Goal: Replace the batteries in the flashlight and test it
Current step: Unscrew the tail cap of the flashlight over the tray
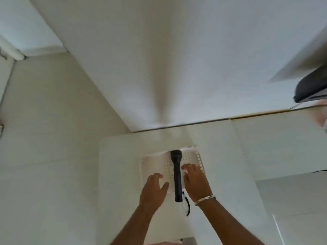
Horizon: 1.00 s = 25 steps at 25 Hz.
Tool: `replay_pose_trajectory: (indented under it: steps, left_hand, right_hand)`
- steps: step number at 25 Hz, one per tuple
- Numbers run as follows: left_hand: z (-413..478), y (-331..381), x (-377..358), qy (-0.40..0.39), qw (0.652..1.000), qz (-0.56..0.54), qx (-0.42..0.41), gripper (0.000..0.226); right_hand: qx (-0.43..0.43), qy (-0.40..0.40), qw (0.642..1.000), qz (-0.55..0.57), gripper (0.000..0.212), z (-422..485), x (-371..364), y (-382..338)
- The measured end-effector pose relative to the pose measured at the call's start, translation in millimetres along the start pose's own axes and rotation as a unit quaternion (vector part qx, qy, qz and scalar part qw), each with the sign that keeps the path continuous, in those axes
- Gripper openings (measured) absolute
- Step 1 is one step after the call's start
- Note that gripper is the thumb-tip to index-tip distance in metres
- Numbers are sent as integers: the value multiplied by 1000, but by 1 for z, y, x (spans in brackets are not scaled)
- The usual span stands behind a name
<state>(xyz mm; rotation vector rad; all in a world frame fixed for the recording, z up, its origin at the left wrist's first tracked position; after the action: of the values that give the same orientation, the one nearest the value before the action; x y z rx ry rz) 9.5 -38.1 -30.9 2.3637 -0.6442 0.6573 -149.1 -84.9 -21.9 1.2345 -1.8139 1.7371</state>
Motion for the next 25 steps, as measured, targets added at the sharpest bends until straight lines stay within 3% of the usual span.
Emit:
replay_pose_trajectory:
  steps: [3, 6, 8, 10, 12, 14, 15, 17, 20, 23, 25]
  left_hand:
    - [33, -8, -45, -43, 953, -213, 211, 45]
    - [48, 2, -78, -88, 921, -308, 220, 33]
    - [49, 0, -80, -58, 951, -271, 138, 40]
    - [39, 7, -60, 91, 992, -64, -53, 56]
    - [17, 21, -49, 184, 927, 171, -278, 64]
    - [9, 30, -39, 156, 870, 289, -367, 67]
    - [10, 33, -33, 129, 867, 313, -366, 65]
    - [14, 41, -19, 104, 890, 319, -308, 44]
    - [22, 54, -7, 103, 936, 257, -215, 33]
    - [17, 67, -9, 140, 935, 238, -222, 36]
    - [7, 70, -16, 148, 941, 201, -229, 40]
  right_hand:
    - [-84, -53, 993, 65, 19, 4, -40, 40]
    - [-107, -79, 990, 52, 31, 5, -66, 60]
    - [-107, -94, 986, 82, 30, 7, -71, 56]
    - [-91, -111, 986, 79, 27, 11, -71, 54]
    - [-68, -164, 975, 131, 24, 11, -63, 44]
    - [-44, -240, 933, 264, 23, 8, -48, 35]
    - [-30, -260, 914, 310, 22, 7, -38, 32]
    - [-23, -210, 928, 307, 26, 8, -14, 32]
    - [-53, -11, 990, 130, 33, 19, 18, 36]
    - [-86, 14, 996, 12, 54, 32, 23, 37]
    - [-90, 34, 995, 14, 53, 41, 26, 41]
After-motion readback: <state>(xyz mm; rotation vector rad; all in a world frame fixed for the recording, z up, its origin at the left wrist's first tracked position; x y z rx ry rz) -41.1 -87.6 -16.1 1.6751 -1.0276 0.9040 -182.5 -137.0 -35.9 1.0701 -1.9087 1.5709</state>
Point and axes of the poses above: each hand's wrist, its own z-axis towards the middle knuckle, its own x-axis out of the back of the hand, y = z × x, the point moved 5 cm from there along z, towards the middle knuckle, and after that the axes turned 10 degrees about x, right-handed, at the moved point
